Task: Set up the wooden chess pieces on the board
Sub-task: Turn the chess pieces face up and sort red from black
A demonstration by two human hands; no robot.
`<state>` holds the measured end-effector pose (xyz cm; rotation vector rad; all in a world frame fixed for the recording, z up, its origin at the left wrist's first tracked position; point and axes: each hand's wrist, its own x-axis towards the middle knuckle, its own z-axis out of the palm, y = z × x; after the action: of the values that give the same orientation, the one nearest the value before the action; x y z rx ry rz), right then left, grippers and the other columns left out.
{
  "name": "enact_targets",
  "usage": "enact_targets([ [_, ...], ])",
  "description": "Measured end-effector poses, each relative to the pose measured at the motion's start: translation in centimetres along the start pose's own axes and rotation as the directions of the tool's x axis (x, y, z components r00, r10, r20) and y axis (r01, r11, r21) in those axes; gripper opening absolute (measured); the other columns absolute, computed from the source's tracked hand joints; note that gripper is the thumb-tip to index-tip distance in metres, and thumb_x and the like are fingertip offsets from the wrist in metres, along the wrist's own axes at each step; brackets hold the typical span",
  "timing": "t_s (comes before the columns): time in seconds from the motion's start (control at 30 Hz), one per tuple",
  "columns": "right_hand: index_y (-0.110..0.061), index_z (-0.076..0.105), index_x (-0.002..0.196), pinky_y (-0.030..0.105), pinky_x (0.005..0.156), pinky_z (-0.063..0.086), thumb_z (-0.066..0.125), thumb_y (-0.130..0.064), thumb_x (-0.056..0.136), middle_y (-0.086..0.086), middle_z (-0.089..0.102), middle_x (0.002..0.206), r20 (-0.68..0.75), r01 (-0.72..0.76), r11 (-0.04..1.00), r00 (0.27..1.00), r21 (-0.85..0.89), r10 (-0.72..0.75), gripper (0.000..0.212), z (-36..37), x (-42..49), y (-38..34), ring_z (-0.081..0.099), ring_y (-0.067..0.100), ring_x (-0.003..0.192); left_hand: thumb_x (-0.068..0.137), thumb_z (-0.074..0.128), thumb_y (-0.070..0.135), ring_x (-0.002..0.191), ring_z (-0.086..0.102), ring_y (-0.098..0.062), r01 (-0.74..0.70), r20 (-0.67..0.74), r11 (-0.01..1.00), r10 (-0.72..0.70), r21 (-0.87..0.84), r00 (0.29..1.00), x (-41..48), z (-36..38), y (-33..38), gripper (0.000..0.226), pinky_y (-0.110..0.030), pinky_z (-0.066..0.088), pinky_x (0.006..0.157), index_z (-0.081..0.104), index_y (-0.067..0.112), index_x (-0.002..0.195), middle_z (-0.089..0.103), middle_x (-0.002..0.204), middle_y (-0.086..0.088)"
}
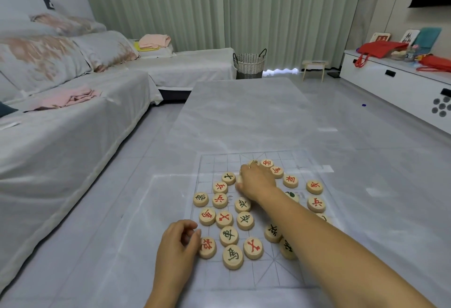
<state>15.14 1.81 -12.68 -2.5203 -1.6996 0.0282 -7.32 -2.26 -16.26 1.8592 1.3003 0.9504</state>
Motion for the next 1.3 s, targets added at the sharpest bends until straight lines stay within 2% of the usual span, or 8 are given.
enact_targets([
  [0.13, -0.013, 0.042, 0.128, 0.038, 0.093, 0.039, 0.051, -0.030, 0.089, 0.013, 0.048, 0.130, -0.023, -0.008, 0.998, 1.000, 0.062, 0.010, 0.044, 0.3, 0.3, -0.4, 0.046, 0.032, 0.117, 0.084, 0.060, 0.009, 0.075, 0.056, -0.010, 0.005, 0.003, 1.000, -0.005, -0.001, 1.000, 0.1, 0.0, 0.0, 0.014, -0.016, 0.041, 0.061, 0.060, 0.023, 0.082, 0.059, 0.083, 0.002],
  [0.2, -0.014, 0.042, 0.131, 0.037, 0.094, 0.040, 0.052, -0.028, 0.088, 0.010, 0.045, 0.131, -0.060, 0.001, 0.963, 0.998, 0.269, 0.016, 0.046, -0.4, -0.5, 0.1, 0.046, 0.029, 0.117, 0.084, 0.060, 0.008, 0.075, 0.056, -0.011, 0.012, 0.007, 1.000, -0.012, -0.003, 1.000, 0.1, -0.1, 0.1, 0.014, -0.016, 0.041, 0.061, 0.060, 0.023, 0.081, 0.059, 0.083, 0.001],
  [0.33, -0.020, 0.053, 0.123, 0.034, 0.093, 0.046, 0.058, -0.024, 0.086, 0.004, 0.046, 0.122, -0.127, -0.016, 0.691, 0.980, 0.722, 0.155, 0.037, -3.2, -4.7, 4.2, 0.054, 0.021, 0.107, 0.084, 0.060, 0.008, 0.076, 0.057, -0.010, 0.017, 0.016, 1.000, -0.016, -0.018, 1.000, -0.1, -0.3, 0.1, 0.017, -0.019, 0.043, 0.062, 0.060, 0.024, 0.077, 0.060, 0.082, 0.001],
  [0.53, -0.021, 0.054, 0.091, 0.027, 0.069, 0.047, 0.069, -0.007, 0.078, 0.005, 0.062, 0.098, -0.006, -0.148, 0.349, 0.915, 0.925, 0.404, 0.024, -3.2, -14.4, 11.3, 0.059, 0.012, 0.082, 0.083, 0.060, 0.010, 0.075, 0.056, -0.010, -0.011, 0.034, 0.998, 0.009, 0.061, 0.999, -0.2, 0.0, 0.1, 0.017, -0.020, 0.042, 0.061, 0.058, 0.025, 0.077, 0.060, 0.081, 0.005],
  [0.8, -0.023, 0.057, 0.110, 0.018, 0.071, 0.043, 0.069, -0.010, 0.080, 0.001, 0.058, 0.104, -0.044, -0.163, 0.449, 0.908, 0.879, 0.416, 0.034, -0.6, -17.5, 12.3, 0.057, 0.008, 0.091, 0.083, 0.061, 0.012, 0.078, 0.055, -0.013, -0.052, 0.036, 0.992, 0.048, 0.116, 0.998, -0.5, 0.0, 0.1, 0.016, -0.025, 0.042, 0.064, 0.058, 0.024, 0.074, 0.059, 0.080, 0.007],
  [0.93, -0.015, 0.058, 0.115, 0.025, 0.079, 0.043, 0.067, -0.010, 0.081, 0.004, 0.056, 0.113, -0.128, -0.209, 0.582, 0.865, 0.786, 0.484, 0.036, 0.0, -17.6, 13.7, 0.057, 0.014, 0.088, 0.084, 0.062, 0.013, 0.076, 0.057, -0.013, -0.035, 0.031, 0.996, 0.033, 0.080, 0.999, -0.6, 0.0, 0.1, 0.017, -0.025, 0.043, 0.063, 0.058, 0.026, 0.072, 0.061, 0.080, 0.004],
  [1.13, -0.013, 0.061, 0.108, 0.038, 0.090, 0.041, 0.067, -0.022, 0.081, 0.007, 0.065, 0.111, -0.166, -0.323, 0.783, 0.866, 0.532, 0.471, 0.029, 0.9, -17.6, 14.6, 0.055, 0.027, 0.106, 0.083, 0.063, 0.011, 0.075, 0.056, -0.014, -0.048, 0.032, 0.994, 0.045, 0.094, 0.998, -0.6, 0.0, 0.1, 0.020, -0.026, 0.042, 0.061, 0.058, 0.027, 0.071, 0.061, 0.078, 0.004],
  [1.3, -0.015, 0.058, 0.117, 0.039, 0.099, 0.033, 0.058, -0.022, 0.087, 0.009, 0.054, 0.126, -0.197, -0.314, 0.791, 0.860, 0.525, 0.471, 0.031, -0.4, -15.7, 13.4, 0.044, 0.028, 0.119, 0.083, 0.062, 0.012, 0.076, 0.055, -0.014, -0.058, 0.031, 0.991, 0.055, 0.123, 0.998, -0.6, 0.2, 0.1, 0.020, -0.029, 0.045, 0.064, 0.057, 0.028, 0.071, 0.060, 0.077, 0.007],
])
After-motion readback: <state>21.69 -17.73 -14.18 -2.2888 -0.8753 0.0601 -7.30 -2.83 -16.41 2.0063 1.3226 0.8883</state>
